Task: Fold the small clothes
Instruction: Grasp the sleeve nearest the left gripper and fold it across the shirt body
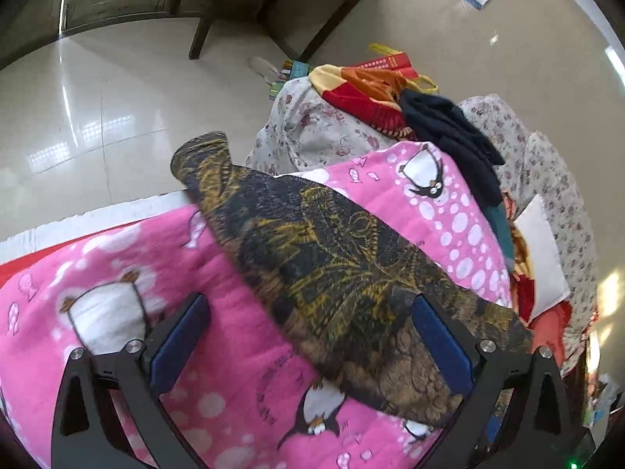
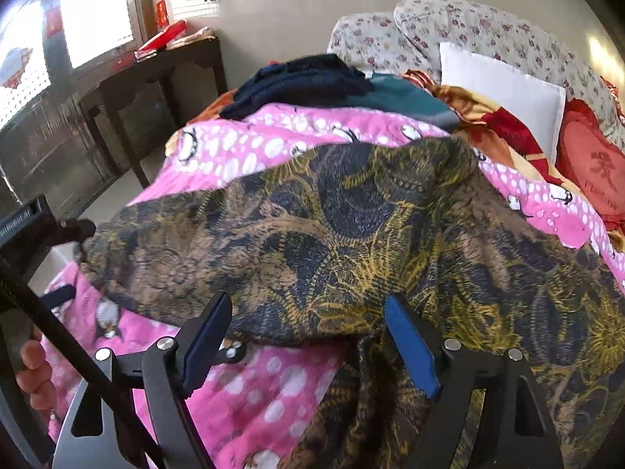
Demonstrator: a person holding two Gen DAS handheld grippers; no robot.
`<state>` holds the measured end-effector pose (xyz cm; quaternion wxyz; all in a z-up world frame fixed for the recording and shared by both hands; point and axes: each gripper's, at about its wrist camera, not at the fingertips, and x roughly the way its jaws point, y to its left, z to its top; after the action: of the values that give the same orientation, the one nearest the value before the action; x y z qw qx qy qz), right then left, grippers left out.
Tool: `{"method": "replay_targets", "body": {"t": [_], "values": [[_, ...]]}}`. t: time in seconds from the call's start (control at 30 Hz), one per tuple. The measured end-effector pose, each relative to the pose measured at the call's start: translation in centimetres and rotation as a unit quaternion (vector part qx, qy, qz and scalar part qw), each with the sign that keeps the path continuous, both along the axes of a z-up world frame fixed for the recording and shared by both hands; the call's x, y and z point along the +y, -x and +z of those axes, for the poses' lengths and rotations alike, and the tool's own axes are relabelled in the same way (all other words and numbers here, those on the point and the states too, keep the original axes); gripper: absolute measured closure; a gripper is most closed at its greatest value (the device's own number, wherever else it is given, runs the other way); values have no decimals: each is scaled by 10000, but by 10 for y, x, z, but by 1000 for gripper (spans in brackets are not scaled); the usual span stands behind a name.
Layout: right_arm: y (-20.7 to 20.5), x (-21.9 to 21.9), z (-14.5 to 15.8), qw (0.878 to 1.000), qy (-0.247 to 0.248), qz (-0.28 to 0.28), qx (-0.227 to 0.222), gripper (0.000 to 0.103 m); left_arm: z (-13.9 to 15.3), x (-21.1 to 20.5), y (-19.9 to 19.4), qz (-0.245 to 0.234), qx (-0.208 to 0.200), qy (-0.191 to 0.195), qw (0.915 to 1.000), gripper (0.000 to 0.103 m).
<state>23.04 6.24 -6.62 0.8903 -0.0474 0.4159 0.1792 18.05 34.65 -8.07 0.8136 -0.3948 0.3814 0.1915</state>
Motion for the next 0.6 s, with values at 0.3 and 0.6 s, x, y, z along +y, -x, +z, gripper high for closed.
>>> {"method": "replay_targets", "body": {"t": [0.3,0.6], "values": [[0,2,-10,9995,328,42,15,24,11,-4,-13,-297,33,-373,9989,94],[36,-85,21,9977,-369,-567,-11,22,82,-65,8,-998,-707,-816,9891,99]]}}
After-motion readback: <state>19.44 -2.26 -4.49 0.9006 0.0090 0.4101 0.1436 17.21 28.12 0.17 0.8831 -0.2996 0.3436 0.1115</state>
